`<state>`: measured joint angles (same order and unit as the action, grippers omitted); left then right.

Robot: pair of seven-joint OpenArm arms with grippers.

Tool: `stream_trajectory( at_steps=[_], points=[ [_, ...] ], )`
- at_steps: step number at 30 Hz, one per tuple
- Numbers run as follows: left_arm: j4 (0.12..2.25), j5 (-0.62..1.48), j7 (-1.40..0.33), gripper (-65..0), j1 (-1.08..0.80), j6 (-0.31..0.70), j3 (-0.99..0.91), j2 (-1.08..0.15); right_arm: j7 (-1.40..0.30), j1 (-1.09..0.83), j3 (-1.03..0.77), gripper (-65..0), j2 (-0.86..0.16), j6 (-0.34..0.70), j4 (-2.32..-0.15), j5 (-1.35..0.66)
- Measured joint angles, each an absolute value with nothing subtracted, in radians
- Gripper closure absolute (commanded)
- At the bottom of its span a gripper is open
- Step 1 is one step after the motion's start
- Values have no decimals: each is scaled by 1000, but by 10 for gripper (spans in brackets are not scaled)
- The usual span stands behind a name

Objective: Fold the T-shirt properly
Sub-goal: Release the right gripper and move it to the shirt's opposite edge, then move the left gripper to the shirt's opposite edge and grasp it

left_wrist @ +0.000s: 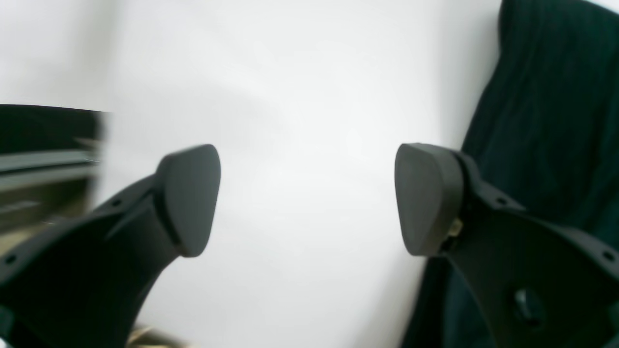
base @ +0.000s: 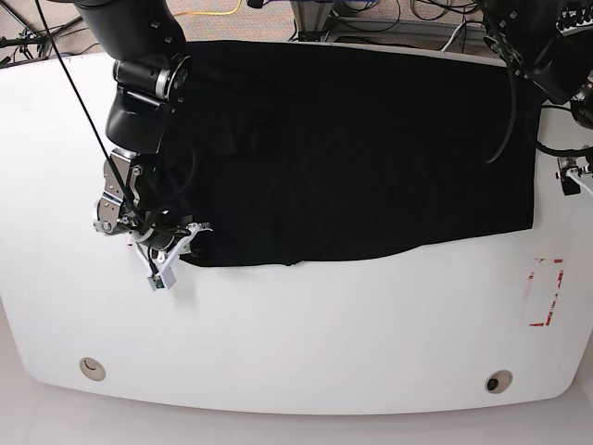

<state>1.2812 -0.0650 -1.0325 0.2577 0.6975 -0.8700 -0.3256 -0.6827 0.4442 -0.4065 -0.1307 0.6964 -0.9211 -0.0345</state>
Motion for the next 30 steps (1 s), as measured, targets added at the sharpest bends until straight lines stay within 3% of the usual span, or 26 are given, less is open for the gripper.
stream_trajectory(
  at_steps=[4,30],
  points=[
    [1198,-69,-1037,-619,298,697,-846,-318,-678,436,-406,-109,-130,696,-922,-34],
    [1042,46,-995,-619,413,697,-762,-247,-649,406,-407,-109,-133,700,-929,-68]
  ],
)
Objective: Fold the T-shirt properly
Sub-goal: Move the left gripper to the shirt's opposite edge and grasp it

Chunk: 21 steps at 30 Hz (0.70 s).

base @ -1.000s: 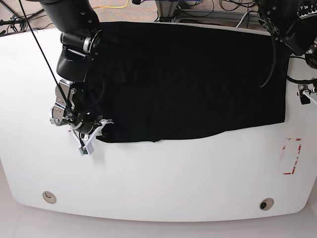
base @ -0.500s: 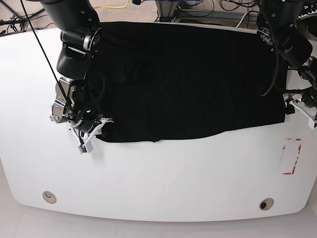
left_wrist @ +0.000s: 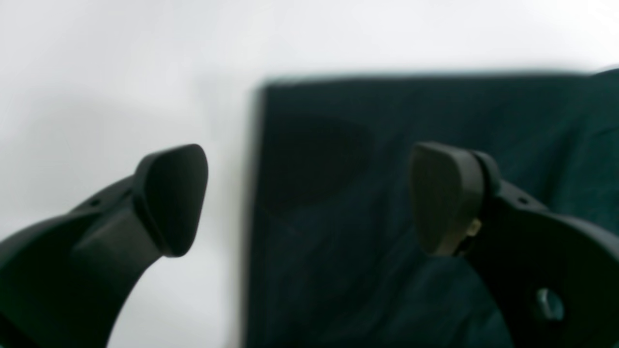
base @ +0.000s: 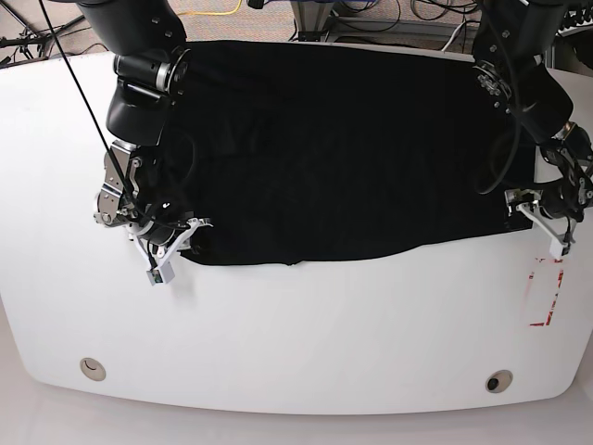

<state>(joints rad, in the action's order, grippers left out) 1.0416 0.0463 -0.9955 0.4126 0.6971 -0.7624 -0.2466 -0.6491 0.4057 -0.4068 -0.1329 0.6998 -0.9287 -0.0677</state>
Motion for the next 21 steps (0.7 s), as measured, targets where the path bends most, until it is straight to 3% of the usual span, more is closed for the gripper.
stream_trajectory(
  at_steps=[9,21],
  points=[
    [1007,43,-949,-614,408,696,-672,-242,-651,405,-406,-109,-133,700,-929,-73],
    [960,54,-919,-510,417,697,-670,-245,-656,400,-408,-108,-131,703,-944,-69]
  ],
)
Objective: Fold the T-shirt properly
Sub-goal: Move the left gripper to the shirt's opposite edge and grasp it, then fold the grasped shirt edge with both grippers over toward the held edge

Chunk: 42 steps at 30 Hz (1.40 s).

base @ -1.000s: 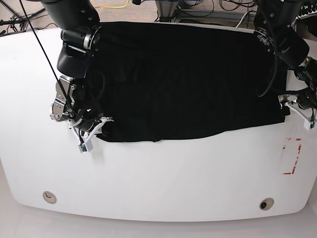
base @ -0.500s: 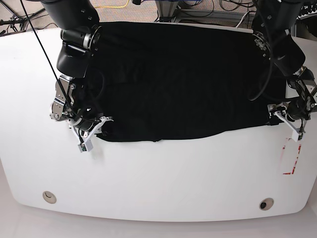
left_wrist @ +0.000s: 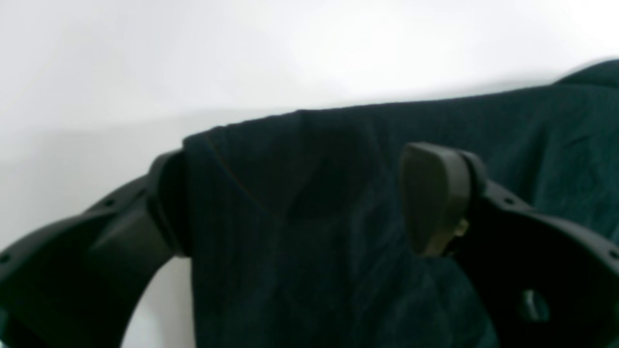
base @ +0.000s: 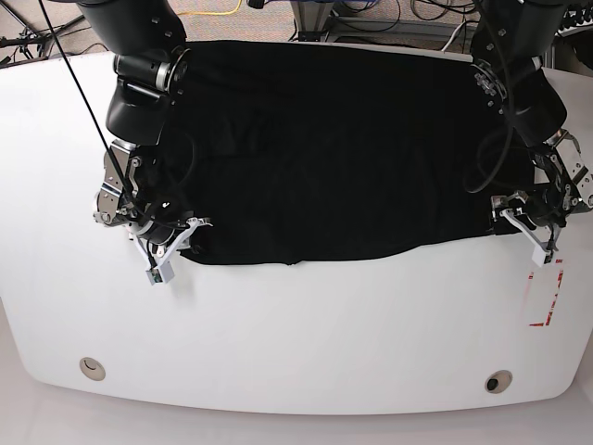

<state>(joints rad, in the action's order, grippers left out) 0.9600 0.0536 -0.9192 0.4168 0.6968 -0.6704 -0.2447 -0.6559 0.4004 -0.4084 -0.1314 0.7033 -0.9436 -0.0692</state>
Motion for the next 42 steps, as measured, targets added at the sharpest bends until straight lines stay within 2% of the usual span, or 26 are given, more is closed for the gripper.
stream_trajectory(
  at_steps=[3,6,7,10,13,16,18,25,37,42],
  points=[
    [959,54,-914,-460,415,697,-670,-245,-659,384,-408,-108,-130,703,-965,-60],
    [959,51,-916,-367,415,697,-665,-244,-651,379,-406,-108,-133,704,-970,-76],
    [959,52,-916,-306,414,697,-664,-244,-650,379,-406,-103,-133,704,-970,-75],
    [960,54,-920,-186,413,697,-664,-241,-660,381,-403,-68,-132,706,-978,-71],
    [960,52,-924,-97,410,697,-665,-242,-670,378,-401,-35,-130,707,-996,-49],
    [960,52,-927,-35,410,697,-665,-242,-677,376,-401,-25,-130,707,-1002,-49],
    [960,52,-927,-13,410,697,-665,-241,-677,375,-401,-24,-130,707,-1006,-49],
    [978,52,-935,-6,406,697,-664,-239,-727,378,-400,-22,-130,706,-1031,-43],
    [1217,49,-955,-6,332,698,-665,-217,-898,363,-399,-22,-129,703,-1234,-23],
    [1287,58,-1028,-6,329,699,-662,-196,-974,360,-398,-22,-128,704,-1337,-31]
  ],
)
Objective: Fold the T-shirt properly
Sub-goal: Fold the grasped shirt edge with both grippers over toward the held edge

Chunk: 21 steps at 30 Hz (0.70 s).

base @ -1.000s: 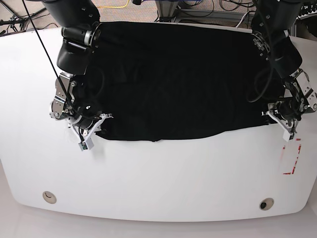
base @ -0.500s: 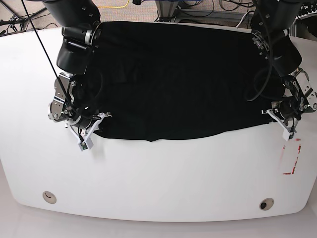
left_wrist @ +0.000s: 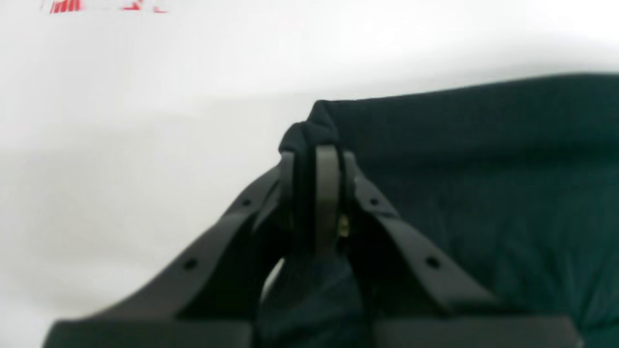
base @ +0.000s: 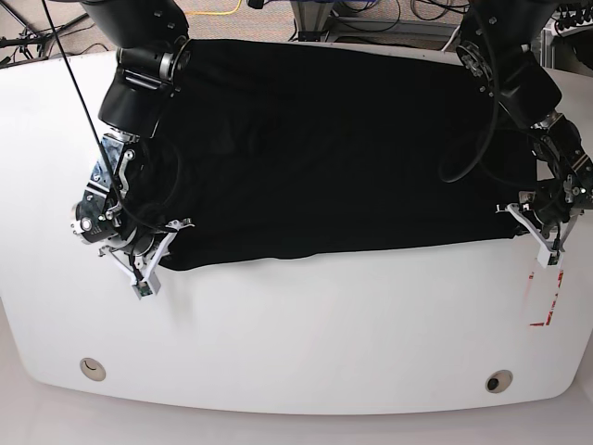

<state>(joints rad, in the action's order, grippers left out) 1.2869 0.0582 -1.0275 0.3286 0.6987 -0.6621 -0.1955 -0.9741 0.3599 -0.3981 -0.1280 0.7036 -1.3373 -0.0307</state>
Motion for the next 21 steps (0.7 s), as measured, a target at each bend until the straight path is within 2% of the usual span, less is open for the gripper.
stream_trajectory(
  at_steps=[21],
  points=[
    [1385,72,-1046,-10,246,705,-660,-195,-1230,171,-395,-25,-118,705,-1747,-60]
  ],
)
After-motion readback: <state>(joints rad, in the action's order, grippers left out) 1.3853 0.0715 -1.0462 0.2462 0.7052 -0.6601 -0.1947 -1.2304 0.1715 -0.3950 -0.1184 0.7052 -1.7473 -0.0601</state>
